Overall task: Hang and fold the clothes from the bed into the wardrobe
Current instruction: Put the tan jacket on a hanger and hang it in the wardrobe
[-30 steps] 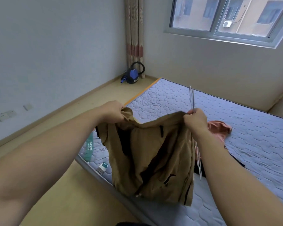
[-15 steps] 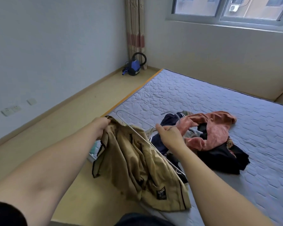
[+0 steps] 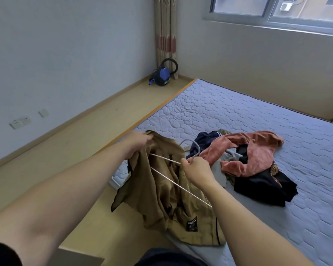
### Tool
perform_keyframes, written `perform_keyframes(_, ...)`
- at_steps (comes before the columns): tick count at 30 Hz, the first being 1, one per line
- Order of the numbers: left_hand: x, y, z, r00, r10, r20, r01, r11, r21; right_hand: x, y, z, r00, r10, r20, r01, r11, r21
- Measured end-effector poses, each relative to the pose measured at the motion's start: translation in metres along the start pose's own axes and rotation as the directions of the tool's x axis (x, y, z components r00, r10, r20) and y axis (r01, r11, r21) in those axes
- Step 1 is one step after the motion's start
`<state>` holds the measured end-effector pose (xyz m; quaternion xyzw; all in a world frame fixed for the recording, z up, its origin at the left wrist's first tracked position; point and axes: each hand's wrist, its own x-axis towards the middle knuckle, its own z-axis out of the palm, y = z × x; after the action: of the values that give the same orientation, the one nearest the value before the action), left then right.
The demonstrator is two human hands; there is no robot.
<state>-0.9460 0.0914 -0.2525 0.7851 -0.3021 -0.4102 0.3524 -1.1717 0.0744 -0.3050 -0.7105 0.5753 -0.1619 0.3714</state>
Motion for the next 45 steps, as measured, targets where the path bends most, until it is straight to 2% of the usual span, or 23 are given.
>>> perform_keyframes(2,-0.01,0.008,0.009,0.997,0.054,0.054,-0.058,0.996,0.07,-0.004,-0.005,0.001,0.999,-0.002,-0.037,0.006,0.995,0.098)
perform_keyframes(5,-0.035,0.02,0.023,0.981,0.143,0.129,-0.164,0.97,0.178,-0.006,-0.007,0.0,0.99,0.092,-0.105,-0.053,0.944,0.327)
perform_keyframes(7,-0.053,0.027,0.033,0.961,0.192,0.2,-0.237,0.945,0.228,-0.003,-0.006,0.002,0.991,0.103,-0.089,-0.065,0.932,0.357)
perform_keyframes(9,-0.072,0.032,0.044,0.93,0.247,0.274,-0.309,0.927,0.214,-0.001,-0.007,0.005,0.996,0.072,-0.059,-0.046,0.928,0.37)
perform_keyframes(12,-0.091,0.036,0.051,0.896,0.294,0.333,-0.342,0.935,0.094,-0.004,-0.01,0.001,0.993,0.107,-0.041,-0.07,0.849,0.524)
perform_keyframes(14,-0.097,0.036,0.045,0.863,0.364,0.35,-0.425,0.898,0.112,-0.004,-0.011,-0.005,0.993,0.097,-0.062,-0.047,0.832,0.553)
perform_keyframes(16,-0.093,0.031,0.036,0.795,0.514,0.323,-0.594,0.769,0.238,0.003,-0.006,-0.009,0.995,0.072,-0.062,-0.026,0.83,0.557)
perform_keyframes(17,-0.086,0.026,0.031,0.743,0.607,0.283,-0.669,0.653,0.355,0.007,-0.006,-0.01,0.998,0.06,-0.021,-0.037,0.817,0.575)
perform_keyframes(19,-0.072,0.017,0.023,0.643,0.714,0.279,-0.708,0.414,0.572,0.004,-0.019,-0.019,0.999,0.034,0.011,-0.034,0.792,0.61)
perform_keyframes(20,-0.066,0.014,0.021,0.622,0.726,0.293,-0.711,0.367,0.6,-0.003,-0.029,-0.028,1.0,0.002,0.02,-0.014,0.777,0.629)
perform_keyframes(22,-0.062,0.014,0.02,0.602,0.739,0.303,-0.714,0.328,0.619,-0.009,-0.041,-0.04,0.995,-0.086,0.046,0.035,0.755,0.654)
perform_keyframes(24,-0.062,0.016,0.02,0.557,0.782,0.278,-0.697,0.259,0.669,-0.013,-0.045,-0.046,0.976,-0.183,0.117,0.038,0.674,0.737)
perform_keyframes(27,-0.061,0.02,0.016,0.525,0.828,0.196,-0.647,0.24,0.724,-0.015,-0.048,-0.052,0.951,-0.232,0.205,-0.076,0.469,0.88)
perform_keyframes(29,-0.06,0.024,0.014,0.518,0.846,0.128,-0.586,0.242,0.773,-0.014,-0.046,-0.057,0.941,-0.214,0.263,-0.153,0.424,0.893)
perform_keyframes(30,-0.062,0.026,0.016,0.518,0.849,0.099,-0.556,0.247,0.794,-0.012,-0.045,-0.058,0.934,-0.208,0.292,-0.173,0.451,0.875)
perform_keyframes(32,-0.065,0.03,0.021,0.513,0.856,0.067,-0.526,0.252,0.813,-0.009,-0.041,-0.059,0.934,-0.188,0.303,-0.133,0.604,0.786)
perform_keyframes(34,-0.07,0.032,0.024,0.504,0.861,0.072,-0.525,0.239,0.817,-0.002,-0.033,-0.055,0.942,-0.17,0.289,-0.048,0.785,0.618)
perform_keyframes(37,-0.072,0.033,0.018,0.496,0.862,0.105,-0.507,0.19,0.841,0.01,-0.021,-0.05,0.922,-0.18,0.343,0.038,0.924,0.381)
perform_keyframes(39,-0.072,0.033,0.011,0.5,0.856,0.13,-0.499,0.162,0.851,0.016,-0.015,-0.043,0.905,-0.173,0.388,0.107,0.977,0.185)
perform_keyframes(41,-0.072,0.034,0.005,0.528,0.835,0.157,-0.482,0.142,0.864,0.025,-0.003,-0.03,0.897,-0.102,0.43,0.118,0.993,-0.009)
perform_keyframes(44,-0.074,0.033,-0.001,0.583,0.799,0.145,-0.442,0.163,0.882,0.037,0.014,-0.009,0.913,0.033,0.406,0.131,0.92,-0.37)
perform_keyframes(45,-0.074,0.031,-0.002,0.593,0.795,0.127,-0.432,0.181,0.883,0.036,0.013,-0.007,0.935,0.034,0.353,0.119,0.907,-0.403)
